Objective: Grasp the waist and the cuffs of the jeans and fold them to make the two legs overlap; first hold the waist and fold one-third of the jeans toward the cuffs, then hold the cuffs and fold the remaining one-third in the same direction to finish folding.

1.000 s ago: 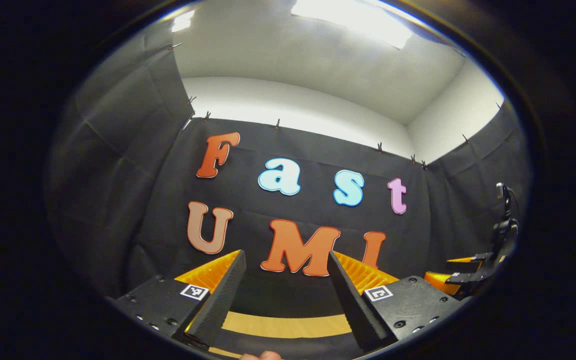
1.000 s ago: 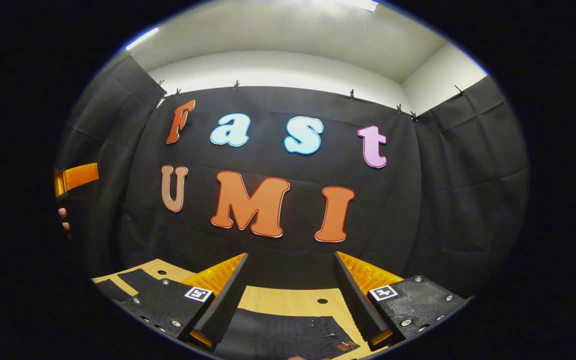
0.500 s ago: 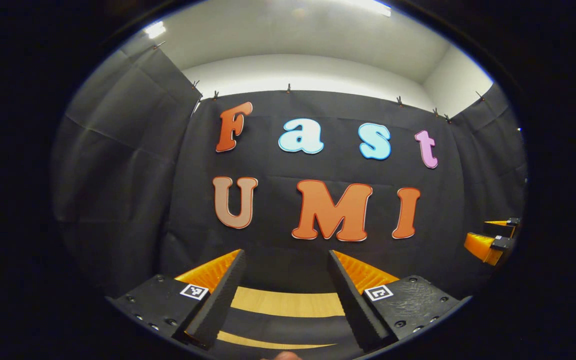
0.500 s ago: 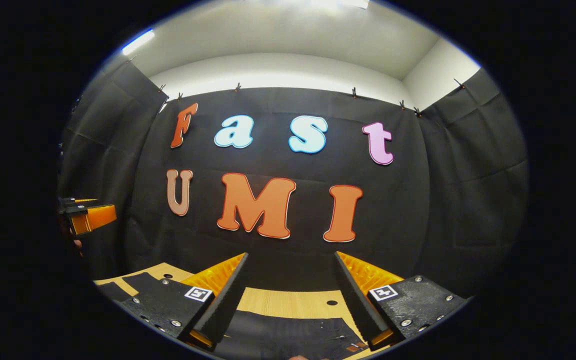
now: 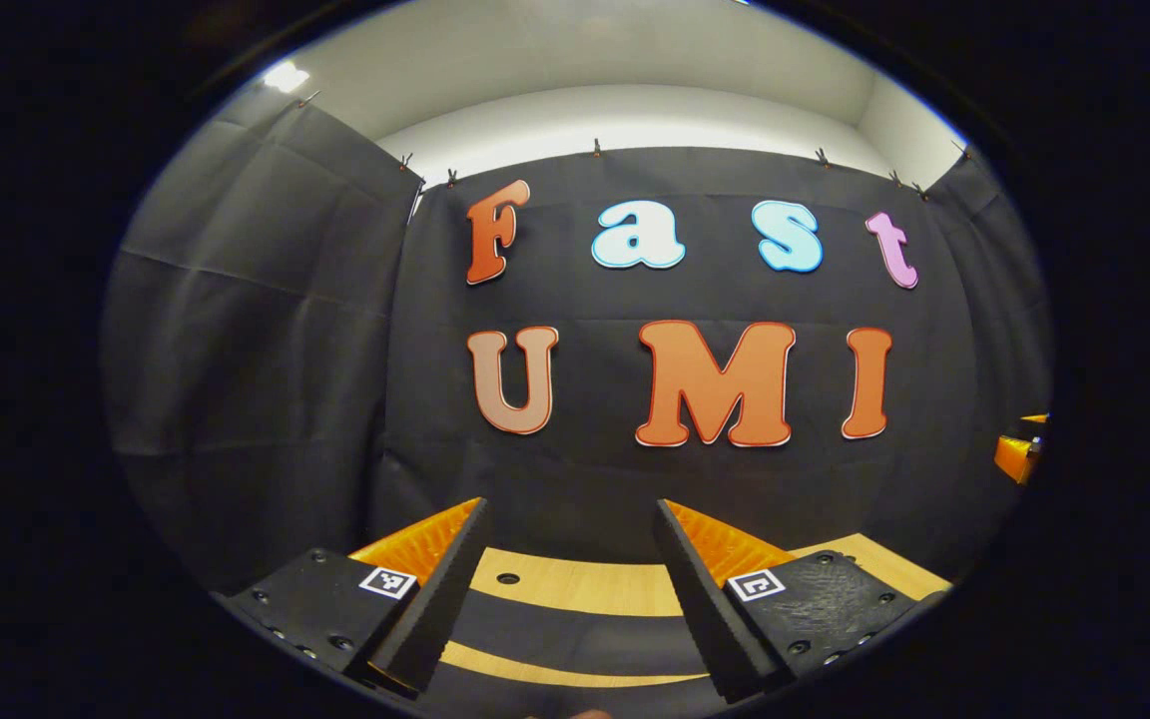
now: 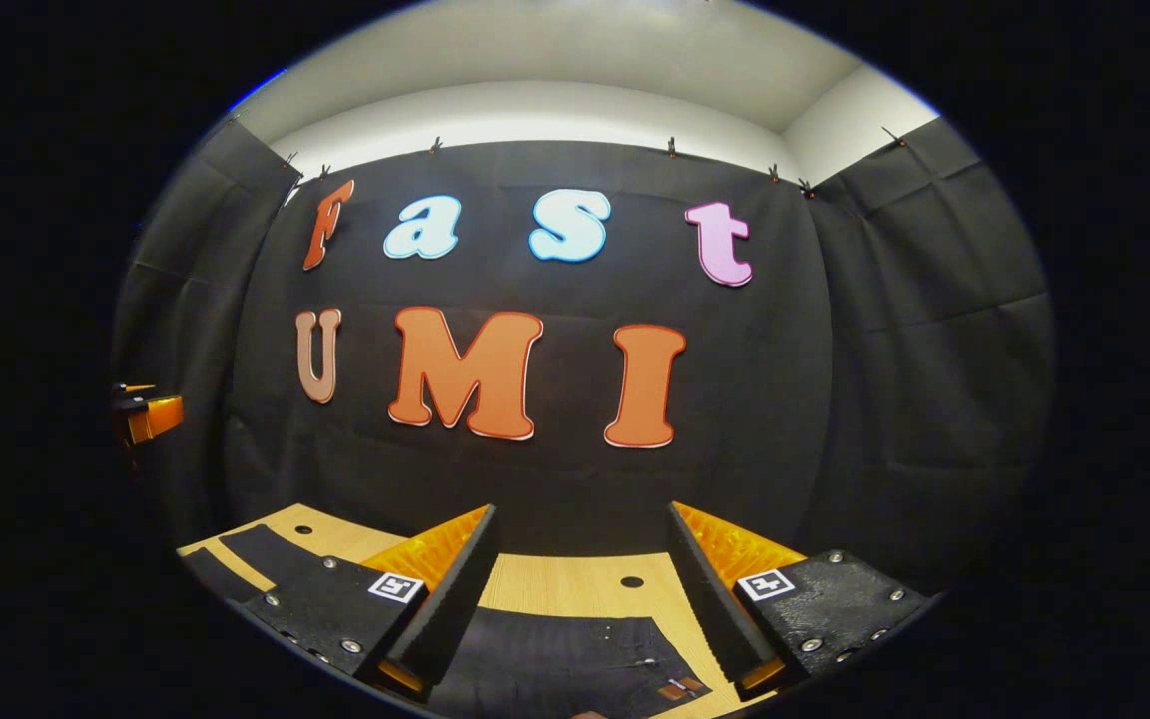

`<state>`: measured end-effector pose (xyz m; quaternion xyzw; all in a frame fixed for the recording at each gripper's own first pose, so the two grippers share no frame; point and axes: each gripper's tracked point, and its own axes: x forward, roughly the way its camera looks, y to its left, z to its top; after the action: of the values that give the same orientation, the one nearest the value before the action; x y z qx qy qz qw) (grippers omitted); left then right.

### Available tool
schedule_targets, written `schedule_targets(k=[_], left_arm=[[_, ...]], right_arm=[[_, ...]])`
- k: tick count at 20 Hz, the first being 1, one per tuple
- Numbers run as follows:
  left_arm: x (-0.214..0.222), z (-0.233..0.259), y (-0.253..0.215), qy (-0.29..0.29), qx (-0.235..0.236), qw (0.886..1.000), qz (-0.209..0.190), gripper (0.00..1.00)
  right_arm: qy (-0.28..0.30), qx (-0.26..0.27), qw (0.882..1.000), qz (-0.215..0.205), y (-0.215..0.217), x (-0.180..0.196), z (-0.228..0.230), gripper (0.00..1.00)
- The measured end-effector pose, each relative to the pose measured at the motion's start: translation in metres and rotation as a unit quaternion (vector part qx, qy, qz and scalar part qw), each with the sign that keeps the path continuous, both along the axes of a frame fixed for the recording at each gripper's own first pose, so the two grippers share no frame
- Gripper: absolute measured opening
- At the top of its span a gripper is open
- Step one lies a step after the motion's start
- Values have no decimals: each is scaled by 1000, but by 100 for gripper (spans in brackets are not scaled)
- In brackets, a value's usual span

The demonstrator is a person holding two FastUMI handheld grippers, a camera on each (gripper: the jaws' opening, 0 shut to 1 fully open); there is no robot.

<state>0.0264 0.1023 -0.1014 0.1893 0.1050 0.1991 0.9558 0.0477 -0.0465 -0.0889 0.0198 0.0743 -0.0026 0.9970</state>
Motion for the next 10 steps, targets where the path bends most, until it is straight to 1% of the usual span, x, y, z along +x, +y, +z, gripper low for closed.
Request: schedule_targets(k=[1, 3, 4, 5, 6, 8, 10], left_arm=[[2, -5, 2, 9, 3, 1000, 6, 97], [5, -18, 11, 27, 1, 999, 23, 97], [2, -25, 16, 34, -1, 999, 32, 95], [-1, -30, 21, 43, -2, 998, 43, 95], [-4, -34, 27, 48, -1, 997, 55, 98], [-8, -43, 39, 63, 1, 995, 76, 98], [-17, -54, 57, 77, -4, 991, 108, 98]], right_arm=[[15, 3, 1000, 2, -4, 2, -11, 98], [45, 6, 999, 8, -10, 8, -34, 98], [61, 9, 998, 11, -14, 10, -45, 98], [72, 14, 997, 12, -18, 11, -55, 98], [83, 18, 996, 14, -22, 12, -64, 98], [106, 25, 994, 17, -31, 14, -85, 98], [141, 33, 989, 17, -35, 17, -111, 99]])
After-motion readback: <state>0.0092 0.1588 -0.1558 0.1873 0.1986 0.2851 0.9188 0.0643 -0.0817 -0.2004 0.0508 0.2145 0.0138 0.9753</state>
